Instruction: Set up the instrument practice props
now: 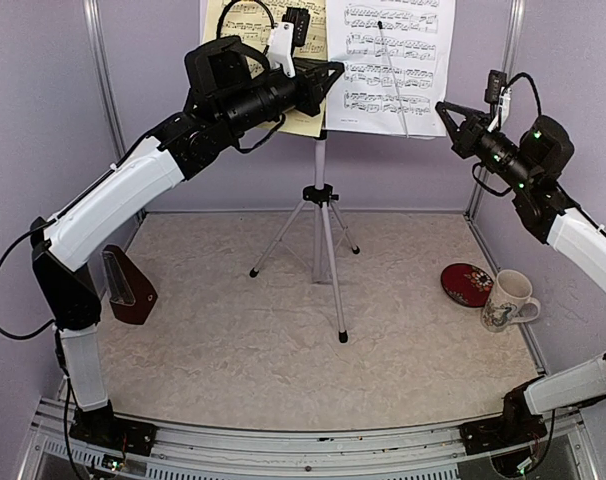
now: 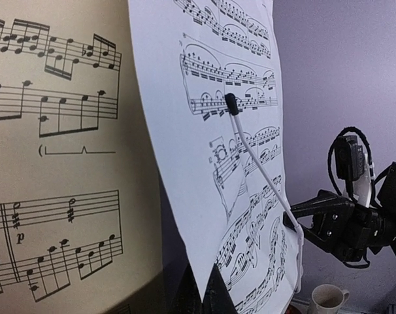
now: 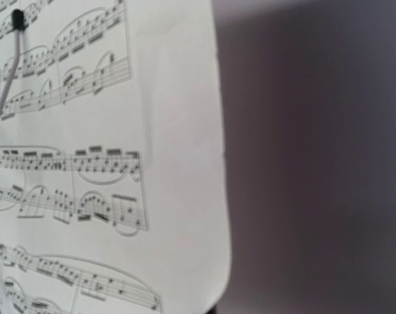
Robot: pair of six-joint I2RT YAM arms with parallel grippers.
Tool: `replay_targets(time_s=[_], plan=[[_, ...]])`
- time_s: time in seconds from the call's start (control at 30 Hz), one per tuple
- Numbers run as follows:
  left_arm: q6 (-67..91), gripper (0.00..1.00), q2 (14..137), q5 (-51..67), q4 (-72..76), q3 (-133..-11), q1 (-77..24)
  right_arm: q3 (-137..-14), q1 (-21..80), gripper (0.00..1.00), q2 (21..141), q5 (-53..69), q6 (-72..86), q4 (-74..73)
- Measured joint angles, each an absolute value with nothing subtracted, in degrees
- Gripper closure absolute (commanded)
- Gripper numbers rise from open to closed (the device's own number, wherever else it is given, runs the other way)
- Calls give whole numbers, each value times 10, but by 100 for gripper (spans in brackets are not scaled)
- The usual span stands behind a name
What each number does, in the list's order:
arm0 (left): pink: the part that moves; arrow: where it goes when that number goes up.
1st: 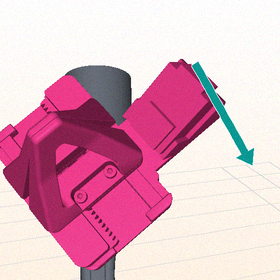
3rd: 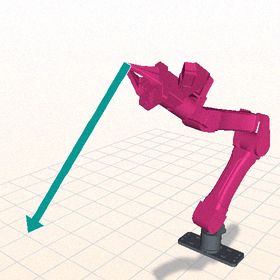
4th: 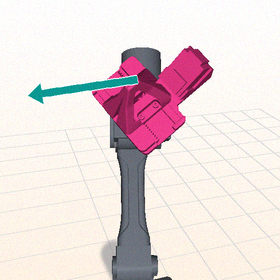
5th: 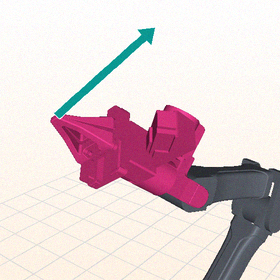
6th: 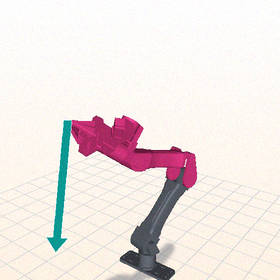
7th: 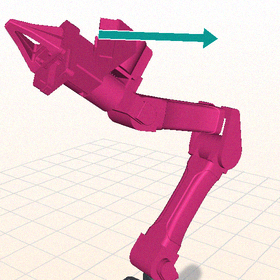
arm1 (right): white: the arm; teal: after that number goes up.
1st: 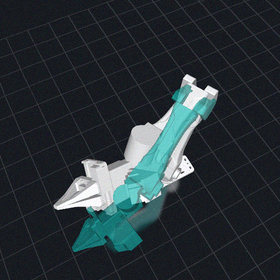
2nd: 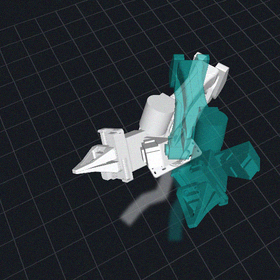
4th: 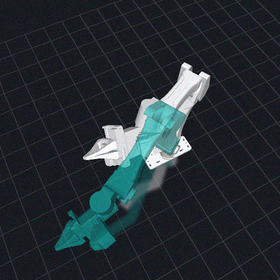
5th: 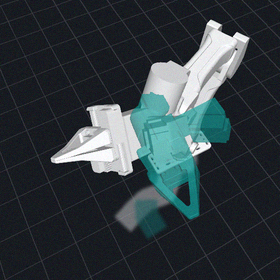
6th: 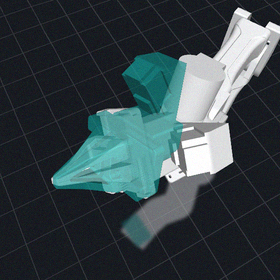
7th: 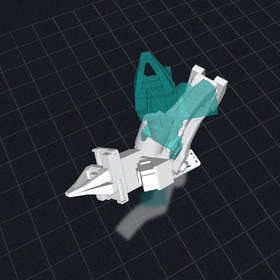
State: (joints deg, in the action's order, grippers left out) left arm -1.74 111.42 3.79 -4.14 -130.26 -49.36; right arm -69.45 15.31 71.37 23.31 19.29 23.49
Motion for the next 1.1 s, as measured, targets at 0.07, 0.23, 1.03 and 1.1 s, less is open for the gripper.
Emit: replay_targets(time_s=[0.07,0.23,1.03,1.1], plan=[[-17,86,1114,37,-44,-1303,-494,-695,153,100,714,233,192,235],[-13,62,1104,36,-37,-1302,-491,-695,152,65,715,232,193,233],[-56,23,816,-103,81,-898,-526,-666,151,4,611,235,153,158],[-40,22,776,-107,93,-837,-506,-639,151,4,600,235,155,149]])
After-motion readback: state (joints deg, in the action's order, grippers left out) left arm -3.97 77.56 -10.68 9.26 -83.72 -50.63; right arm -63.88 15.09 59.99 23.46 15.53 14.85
